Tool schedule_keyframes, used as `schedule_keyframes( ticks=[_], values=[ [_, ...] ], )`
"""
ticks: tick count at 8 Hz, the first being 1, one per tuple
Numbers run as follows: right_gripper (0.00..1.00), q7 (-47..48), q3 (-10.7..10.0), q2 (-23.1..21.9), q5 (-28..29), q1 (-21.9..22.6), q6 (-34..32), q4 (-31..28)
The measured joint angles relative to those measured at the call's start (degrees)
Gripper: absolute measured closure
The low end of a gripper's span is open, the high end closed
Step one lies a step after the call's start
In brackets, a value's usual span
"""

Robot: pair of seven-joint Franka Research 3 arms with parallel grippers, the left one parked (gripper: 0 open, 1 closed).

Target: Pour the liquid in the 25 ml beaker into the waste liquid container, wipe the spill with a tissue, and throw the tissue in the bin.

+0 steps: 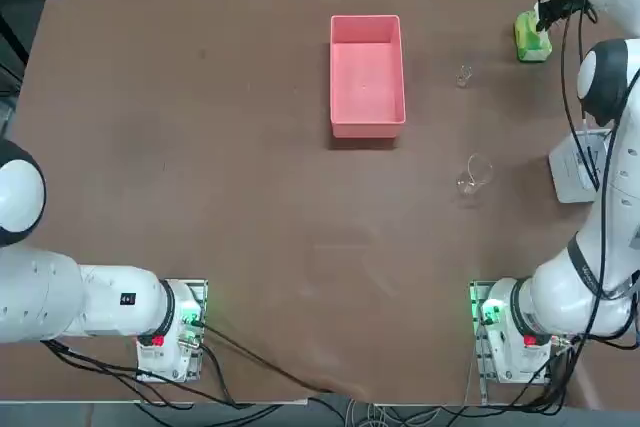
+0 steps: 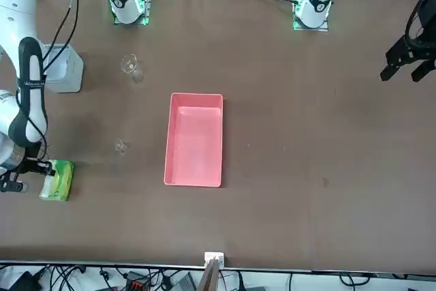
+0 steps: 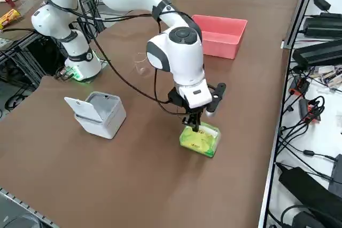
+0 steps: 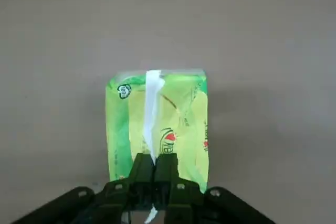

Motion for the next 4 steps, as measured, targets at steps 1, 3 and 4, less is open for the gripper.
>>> schedule_keyframes(
  ticks=[1, 3, 4],
  values=[
    [0.99, 0.00, 0.00, -0.56, 0.00, 0.03, -1.80, 0.48],
    [0.99, 0.00, 0.00, -3.54, 0.00, 0.19, -7.72, 1.40],
    [0.99, 0.00, -0.01, -5.54, -0.01, 0.18, -10.55, 1.55]
  ],
)
